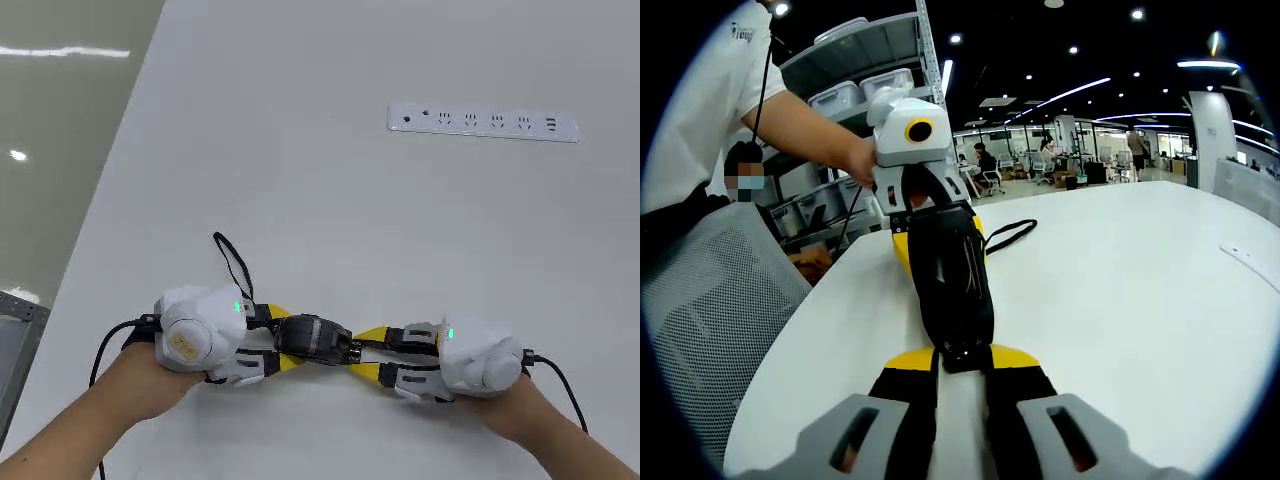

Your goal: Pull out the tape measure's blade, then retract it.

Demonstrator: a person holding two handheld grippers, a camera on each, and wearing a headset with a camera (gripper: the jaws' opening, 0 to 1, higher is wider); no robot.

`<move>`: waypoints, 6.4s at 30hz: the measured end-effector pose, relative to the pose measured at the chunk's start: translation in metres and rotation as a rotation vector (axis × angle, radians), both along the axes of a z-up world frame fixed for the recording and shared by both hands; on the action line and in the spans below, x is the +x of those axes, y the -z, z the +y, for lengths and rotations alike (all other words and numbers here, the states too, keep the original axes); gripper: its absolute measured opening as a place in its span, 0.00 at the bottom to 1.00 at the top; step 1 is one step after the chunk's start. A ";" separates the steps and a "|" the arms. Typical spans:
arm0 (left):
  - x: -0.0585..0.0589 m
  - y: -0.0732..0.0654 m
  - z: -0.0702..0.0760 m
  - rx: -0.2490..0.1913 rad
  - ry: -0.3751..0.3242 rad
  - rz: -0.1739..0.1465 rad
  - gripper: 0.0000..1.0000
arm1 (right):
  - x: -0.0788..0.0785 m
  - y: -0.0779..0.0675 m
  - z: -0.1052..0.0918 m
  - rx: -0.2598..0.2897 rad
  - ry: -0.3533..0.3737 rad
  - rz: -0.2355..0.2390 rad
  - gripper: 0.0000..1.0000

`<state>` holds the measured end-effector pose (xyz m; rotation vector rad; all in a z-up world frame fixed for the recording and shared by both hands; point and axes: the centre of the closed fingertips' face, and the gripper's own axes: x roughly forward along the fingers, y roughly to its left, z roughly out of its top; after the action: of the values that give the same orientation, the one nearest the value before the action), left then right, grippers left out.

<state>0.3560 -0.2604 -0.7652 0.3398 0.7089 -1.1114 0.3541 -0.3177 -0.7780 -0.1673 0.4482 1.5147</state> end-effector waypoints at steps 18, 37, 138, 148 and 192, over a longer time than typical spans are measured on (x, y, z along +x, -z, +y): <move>0.000 0.000 0.000 0.004 0.005 0.002 0.28 | 0.000 0.001 -0.001 0.004 0.002 -0.019 0.15; 0.000 0.001 0.000 0.003 -0.009 0.007 0.27 | 0.001 0.001 -0.001 0.005 0.011 -0.030 0.12; 0.000 0.002 0.001 0.024 -0.012 0.007 0.26 | 0.002 -0.001 -0.039 0.002 0.048 0.022 0.10; 0.000 0.002 0.000 0.027 -0.011 0.006 0.26 | 0.001 0.000 -0.048 0.002 0.055 0.021 0.10; 0.000 0.001 -0.002 0.034 -0.007 0.000 0.26 | -0.001 -0.001 -0.090 0.002 0.101 0.041 0.10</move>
<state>0.3557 -0.2621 -0.7665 0.3655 0.7288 -1.0936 0.3530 -0.4076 -0.7768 -0.1107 0.4814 1.4210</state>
